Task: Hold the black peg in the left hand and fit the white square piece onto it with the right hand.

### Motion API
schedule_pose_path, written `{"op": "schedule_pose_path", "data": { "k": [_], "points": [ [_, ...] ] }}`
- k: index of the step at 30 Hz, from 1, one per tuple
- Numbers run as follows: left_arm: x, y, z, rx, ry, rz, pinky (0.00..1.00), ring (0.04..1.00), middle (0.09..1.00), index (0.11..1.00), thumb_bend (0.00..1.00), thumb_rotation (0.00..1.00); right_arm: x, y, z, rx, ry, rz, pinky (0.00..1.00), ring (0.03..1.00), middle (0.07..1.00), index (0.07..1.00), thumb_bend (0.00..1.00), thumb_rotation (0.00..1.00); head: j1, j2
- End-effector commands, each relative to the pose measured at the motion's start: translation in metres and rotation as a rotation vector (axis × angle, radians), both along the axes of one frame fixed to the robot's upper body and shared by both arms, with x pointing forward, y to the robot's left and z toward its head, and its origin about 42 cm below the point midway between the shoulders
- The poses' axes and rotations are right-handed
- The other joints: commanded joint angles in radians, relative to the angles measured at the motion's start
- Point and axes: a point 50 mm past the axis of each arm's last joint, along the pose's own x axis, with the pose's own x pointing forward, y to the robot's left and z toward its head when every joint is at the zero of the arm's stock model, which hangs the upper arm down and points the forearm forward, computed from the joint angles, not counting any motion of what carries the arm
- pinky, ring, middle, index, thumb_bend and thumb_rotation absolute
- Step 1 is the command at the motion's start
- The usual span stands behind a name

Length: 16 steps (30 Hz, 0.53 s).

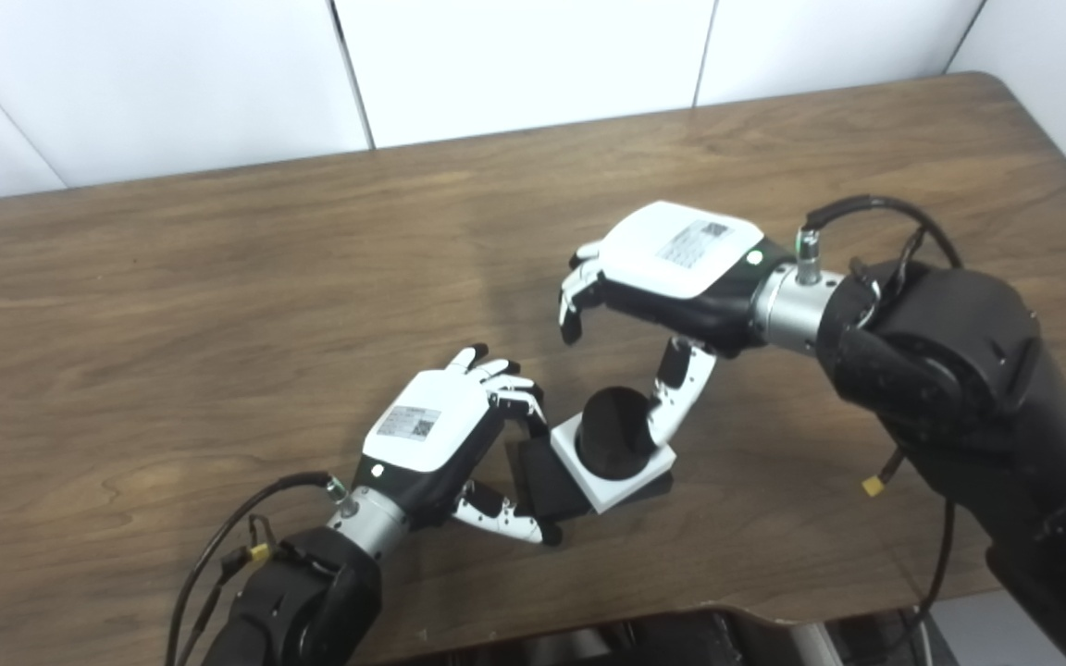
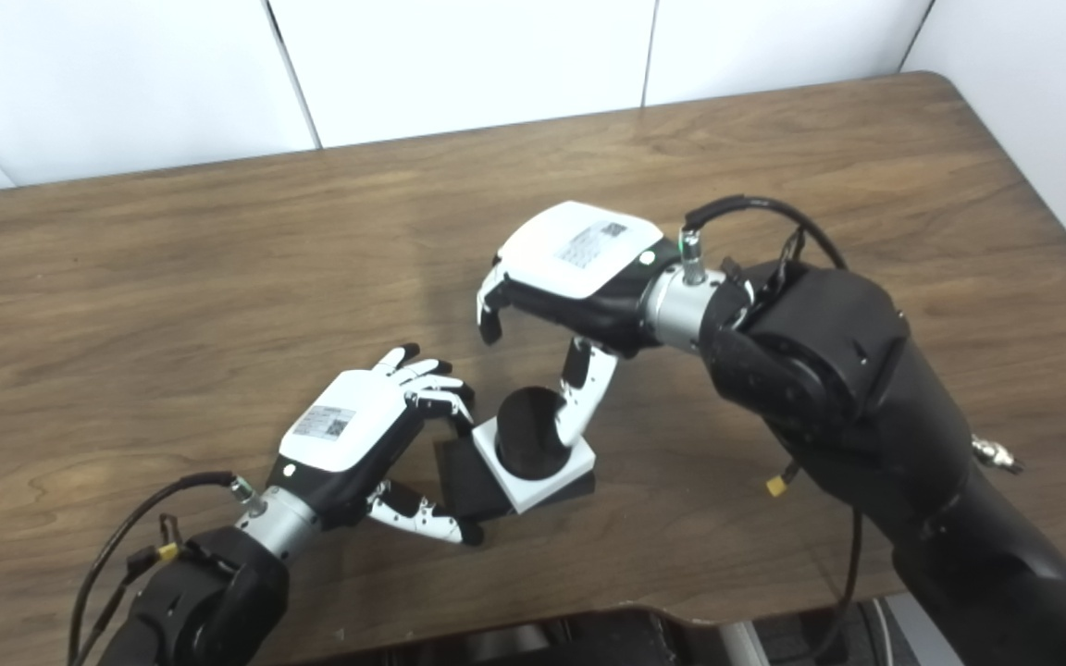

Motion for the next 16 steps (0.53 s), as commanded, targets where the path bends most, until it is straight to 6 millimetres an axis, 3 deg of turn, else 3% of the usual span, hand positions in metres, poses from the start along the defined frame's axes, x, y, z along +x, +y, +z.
{"op": "schedule_pose_path", "data": {
  "k": [1, 9, 16],
  "points": [
    [0.000, 0.007, -0.009, 0.069, 0.011, 0.027, 1.00, 0.898, 0.798, 0.489, 0.51, 0.05, -0.001, -0.002, 0.020, -0.014, -0.008, 0.008, 0.90, 0.912, 0.826, 0.687, 1.00, 0.39, -0.001, 0.000],
    [0.000, 0.007, -0.011, 0.073, 0.018, 0.033, 1.00, 0.905, 0.800, 0.489, 0.51, 0.05, 0.002, -0.003, 0.038, 0.017, -0.014, 0.019, 0.88, 0.903, 0.816, 0.680, 1.00, 0.36, -0.001, -0.004],
    [0.001, 0.007, -0.010, 0.102, -0.006, 0.052, 1.00, 0.903, 0.801, 0.490, 0.51, 0.06, 0.004, -0.005, 0.042, 0.023, -0.030, 0.019, 0.86, 0.891, 0.806, 0.672, 1.00, 0.35, 0.000, -0.007]
  ]
}}
